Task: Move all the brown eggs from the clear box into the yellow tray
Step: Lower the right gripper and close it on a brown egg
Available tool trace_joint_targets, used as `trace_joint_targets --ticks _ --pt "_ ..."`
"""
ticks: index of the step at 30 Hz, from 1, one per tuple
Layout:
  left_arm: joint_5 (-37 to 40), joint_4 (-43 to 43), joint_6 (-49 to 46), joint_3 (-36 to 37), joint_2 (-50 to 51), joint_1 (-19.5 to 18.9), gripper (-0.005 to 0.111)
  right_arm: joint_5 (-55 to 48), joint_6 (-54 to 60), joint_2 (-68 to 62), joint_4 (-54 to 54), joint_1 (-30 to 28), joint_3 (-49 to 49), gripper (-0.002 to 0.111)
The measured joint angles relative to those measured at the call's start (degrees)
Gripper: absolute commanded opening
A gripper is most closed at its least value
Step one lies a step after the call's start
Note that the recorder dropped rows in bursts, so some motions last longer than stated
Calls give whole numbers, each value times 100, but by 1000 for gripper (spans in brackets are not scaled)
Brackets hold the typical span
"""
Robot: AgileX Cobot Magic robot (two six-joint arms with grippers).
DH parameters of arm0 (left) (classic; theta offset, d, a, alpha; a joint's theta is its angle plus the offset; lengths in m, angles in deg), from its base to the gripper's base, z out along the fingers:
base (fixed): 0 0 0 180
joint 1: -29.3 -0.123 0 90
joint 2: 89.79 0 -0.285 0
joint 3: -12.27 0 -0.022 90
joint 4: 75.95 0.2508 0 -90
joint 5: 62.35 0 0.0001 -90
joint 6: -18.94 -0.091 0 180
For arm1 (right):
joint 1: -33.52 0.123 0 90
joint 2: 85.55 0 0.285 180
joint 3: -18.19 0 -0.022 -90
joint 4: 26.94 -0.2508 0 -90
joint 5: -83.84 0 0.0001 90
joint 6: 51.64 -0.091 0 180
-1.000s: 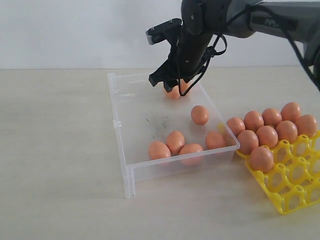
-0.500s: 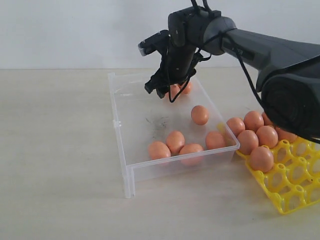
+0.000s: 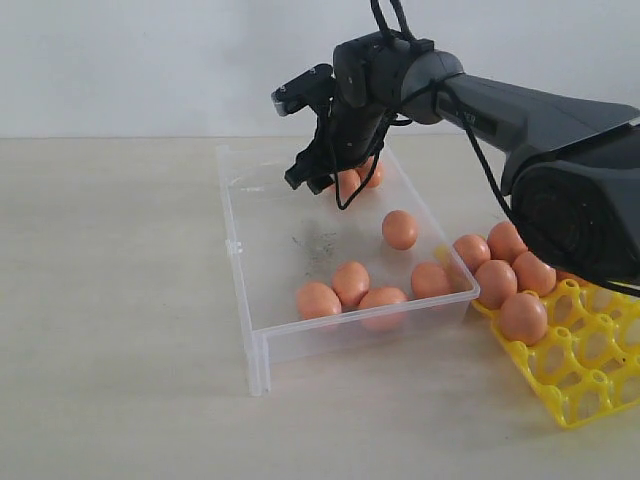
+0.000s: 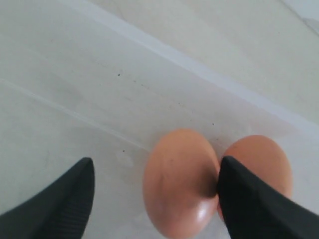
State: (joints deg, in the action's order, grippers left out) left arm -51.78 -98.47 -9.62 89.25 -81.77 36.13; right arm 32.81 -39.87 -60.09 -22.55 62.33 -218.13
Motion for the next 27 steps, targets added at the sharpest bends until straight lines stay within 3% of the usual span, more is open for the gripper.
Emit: trace_joint_targets --ticks 3,8,16,27 --pt "0 0 0 0 0 0 78 5 0 0 14 0 0 60" --pt "0 0 0 0 0 0 78 14 -56 0 14 0 0 47" --pt "0 0 0 0 0 0 78 -220 -168 0 166 -46 0 54" --pt "0 0 0 0 0 0 78 -7 -533 0 -255 -256 0 54"
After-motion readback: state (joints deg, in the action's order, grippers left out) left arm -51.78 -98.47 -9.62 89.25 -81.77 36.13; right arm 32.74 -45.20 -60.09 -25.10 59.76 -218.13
